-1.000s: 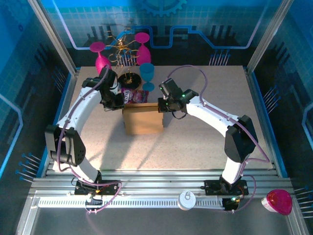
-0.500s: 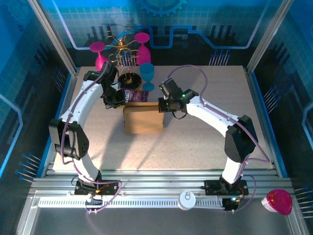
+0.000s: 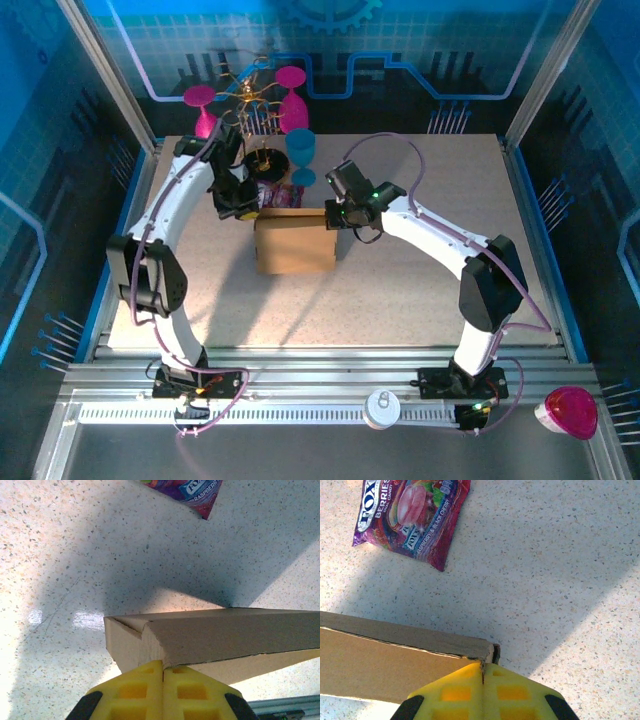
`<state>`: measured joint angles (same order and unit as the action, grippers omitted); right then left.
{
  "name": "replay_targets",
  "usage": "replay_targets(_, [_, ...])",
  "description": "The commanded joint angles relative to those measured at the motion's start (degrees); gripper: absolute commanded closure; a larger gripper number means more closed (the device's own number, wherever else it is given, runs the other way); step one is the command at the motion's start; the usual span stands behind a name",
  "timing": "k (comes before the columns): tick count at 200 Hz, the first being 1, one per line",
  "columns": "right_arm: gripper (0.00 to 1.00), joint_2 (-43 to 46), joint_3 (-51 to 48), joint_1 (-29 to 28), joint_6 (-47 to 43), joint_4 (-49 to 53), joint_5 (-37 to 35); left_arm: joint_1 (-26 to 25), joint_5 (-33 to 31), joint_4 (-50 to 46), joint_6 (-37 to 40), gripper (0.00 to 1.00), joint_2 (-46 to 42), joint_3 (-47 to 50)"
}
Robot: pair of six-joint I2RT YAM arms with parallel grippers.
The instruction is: Fold the paper box
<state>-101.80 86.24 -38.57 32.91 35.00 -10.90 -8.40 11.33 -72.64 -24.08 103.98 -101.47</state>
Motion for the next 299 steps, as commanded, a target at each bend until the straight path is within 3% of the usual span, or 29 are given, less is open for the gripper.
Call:
replay_targets(1, [1.00, -0.08, 1.31, -0.22, -0.83, 1.03, 0.83, -0.22, 5.39, -3.14, -1.76, 1.00, 1.21, -2.46])
replay_targets(157, [1.00, 0.36, 0.28, -0.15, -0.03, 0.51, 0.51, -0.25, 9.23, -2.24, -4.28, 1.00, 1.61, -1.95])
replay_targets(299, [1.00, 7.50, -11.22, -1.64, -2.04, -11.12, -0.77, -4.93, 5.79, 29.23, -9.10, 1.00, -17.66, 27.43])
